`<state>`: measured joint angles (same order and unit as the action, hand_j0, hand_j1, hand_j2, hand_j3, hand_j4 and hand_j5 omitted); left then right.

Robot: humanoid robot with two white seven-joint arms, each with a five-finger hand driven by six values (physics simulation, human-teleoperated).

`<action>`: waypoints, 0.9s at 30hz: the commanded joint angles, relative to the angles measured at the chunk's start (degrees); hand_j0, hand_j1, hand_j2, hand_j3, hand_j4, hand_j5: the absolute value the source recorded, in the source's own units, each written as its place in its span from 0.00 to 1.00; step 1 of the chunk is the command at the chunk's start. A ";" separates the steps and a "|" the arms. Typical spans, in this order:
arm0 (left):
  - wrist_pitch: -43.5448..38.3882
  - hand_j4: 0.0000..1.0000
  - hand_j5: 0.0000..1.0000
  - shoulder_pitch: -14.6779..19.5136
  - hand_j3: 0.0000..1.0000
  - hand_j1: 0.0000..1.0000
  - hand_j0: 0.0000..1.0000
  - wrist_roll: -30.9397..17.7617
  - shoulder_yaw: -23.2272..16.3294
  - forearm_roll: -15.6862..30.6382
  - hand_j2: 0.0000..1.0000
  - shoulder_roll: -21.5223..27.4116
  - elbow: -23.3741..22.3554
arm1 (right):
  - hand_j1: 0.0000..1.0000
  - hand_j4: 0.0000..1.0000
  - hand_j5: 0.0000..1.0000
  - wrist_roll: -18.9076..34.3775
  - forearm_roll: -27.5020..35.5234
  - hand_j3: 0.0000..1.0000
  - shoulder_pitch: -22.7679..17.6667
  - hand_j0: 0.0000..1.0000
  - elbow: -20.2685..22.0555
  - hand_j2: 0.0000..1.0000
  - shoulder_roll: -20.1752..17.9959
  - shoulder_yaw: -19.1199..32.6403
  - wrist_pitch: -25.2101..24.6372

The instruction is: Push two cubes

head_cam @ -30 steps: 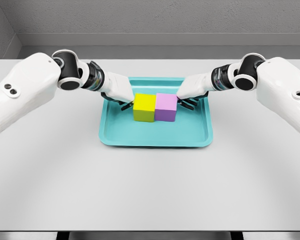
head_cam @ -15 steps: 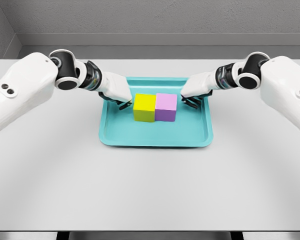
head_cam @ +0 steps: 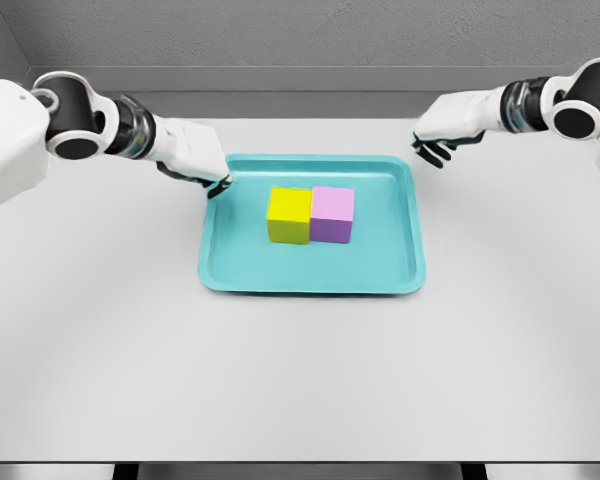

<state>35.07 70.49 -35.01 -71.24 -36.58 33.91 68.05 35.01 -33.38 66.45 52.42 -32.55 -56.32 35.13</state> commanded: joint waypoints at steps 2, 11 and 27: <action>-0.07 0.46 0.46 -0.44 0.46 0.46 0.46 0.01 1.11 1.25 0.46 8.10 4.55 | 0.14 0.14 0.14 -0.01 0.42 0.14 0.00 0.14 -0.04 0.14 -5.94 5.79 -0.13; -0.07 0.46 0.46 -2.55 0.46 0.46 0.46 0.01 1.81 1.25 0.46 8.89 14.22 | 1.00 1.00 1.00 -0.01 0.59 1.00 -4.92 1.00 0.23 1.00 -10.25 7.90 -0.13; -0.07 0.56 0.56 -8.09 0.56 0.56 0.56 0.01 6.99 1.08 0.56 19.26 18.61 | 1.00 1.00 1.00 -0.01 0.68 1.00 -5.10 1.00 1.81 1.00 -10.34 7.63 -0.13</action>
<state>35.11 62.14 -35.01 -65.00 -35.65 51.18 86.66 35.02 -32.91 61.35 54.13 -42.79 -48.78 35.14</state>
